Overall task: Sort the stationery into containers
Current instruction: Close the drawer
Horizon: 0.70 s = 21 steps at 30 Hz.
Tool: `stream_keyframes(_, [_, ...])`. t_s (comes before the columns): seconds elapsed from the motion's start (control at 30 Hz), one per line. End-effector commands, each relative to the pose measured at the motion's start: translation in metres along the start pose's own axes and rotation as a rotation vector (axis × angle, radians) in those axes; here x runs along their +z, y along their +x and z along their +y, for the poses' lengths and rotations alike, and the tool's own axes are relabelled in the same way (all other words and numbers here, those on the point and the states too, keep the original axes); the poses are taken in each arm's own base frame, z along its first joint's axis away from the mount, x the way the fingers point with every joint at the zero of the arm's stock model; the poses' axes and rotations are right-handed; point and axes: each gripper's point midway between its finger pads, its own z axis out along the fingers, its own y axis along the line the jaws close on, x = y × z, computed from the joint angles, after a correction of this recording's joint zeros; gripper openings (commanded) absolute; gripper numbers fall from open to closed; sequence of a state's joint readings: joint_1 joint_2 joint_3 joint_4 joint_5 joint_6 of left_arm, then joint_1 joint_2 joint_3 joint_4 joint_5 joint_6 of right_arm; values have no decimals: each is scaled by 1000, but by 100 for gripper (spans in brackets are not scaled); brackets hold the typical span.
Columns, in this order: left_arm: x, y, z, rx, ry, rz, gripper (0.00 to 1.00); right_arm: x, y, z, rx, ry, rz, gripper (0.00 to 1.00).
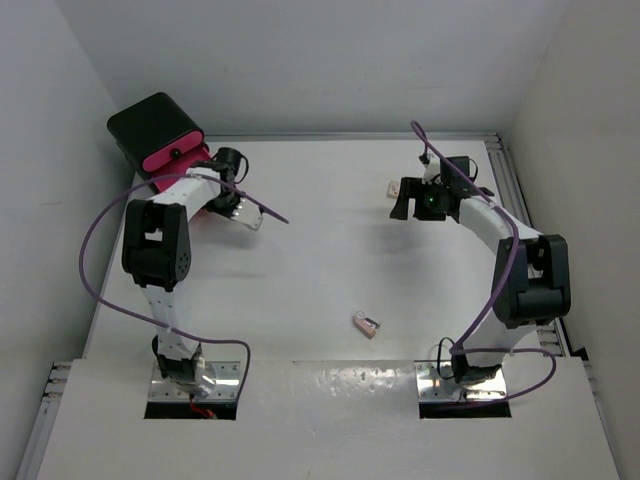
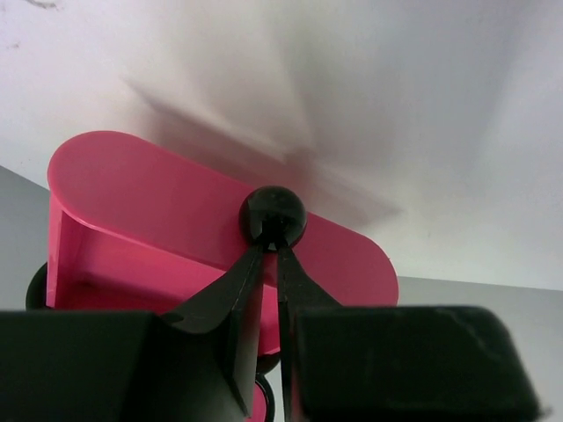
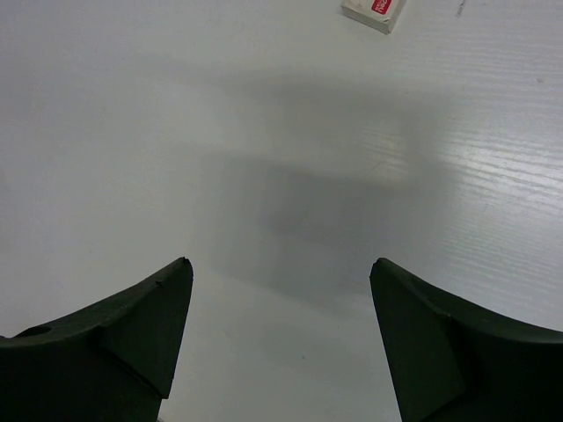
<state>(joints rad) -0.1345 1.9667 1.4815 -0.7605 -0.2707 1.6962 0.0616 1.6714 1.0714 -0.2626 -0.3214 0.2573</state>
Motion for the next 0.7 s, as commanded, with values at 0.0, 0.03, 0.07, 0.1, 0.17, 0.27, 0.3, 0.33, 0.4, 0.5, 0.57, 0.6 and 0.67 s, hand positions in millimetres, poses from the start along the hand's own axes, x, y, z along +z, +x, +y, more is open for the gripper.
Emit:
stream_keyframes(0.0, [3,5,0,37,-14,-34,17,-9,-15,6,-38,-8,-62,81])
stream_keyframes(0.03, [2,5,0,42,-13,-36,17,-8,-14,6,-33,-6,-60,81])
stream_keyframes(0.07, [1,5,-1,44,-4,-38,23,-8,-15,6,-37,-7,-64,82])
stream_keyframes(0.1, [1,5,-2,47,6,-37,28,-7,-14,6,-37,-7,-61,82])
stream_keyframes(0.17, [1,4,-7,53,32,-39,42,-7,-16,5,-35,-7,-65,81])
stream_keyframes(0.27, [1,2,-11,57,44,-53,53,-7,-17,6,-35,-9,-63,81])
stream_keyframes(0.3, [1,1,-12,59,45,-58,56,-6,-17,6,-37,-9,-63,81])
stream_keyframes(0.33, [0,1,-10,59,36,-56,56,-6,-16,6,-38,-7,-62,81])
stream_keyframes(0.4, [2,2,-8,61,23,-52,57,-6,-15,5,-33,-9,-57,81])
stream_keyframes(0.5, [7,1,-6,64,18,-54,57,-6,-16,6,-35,-10,-57,81])
stream_keyframes(0.57, [11,-1,-5,70,16,-60,57,-7,-17,6,-37,-9,-58,81])
stream_keyframes(0.6, [11,-1,-1,71,1,-59,57,-7,-16,5,-35,-7,-54,81])
stream_keyframes(0.67, [15,-2,0,81,2,-58,57,-7,-15,6,-40,-7,-52,81])
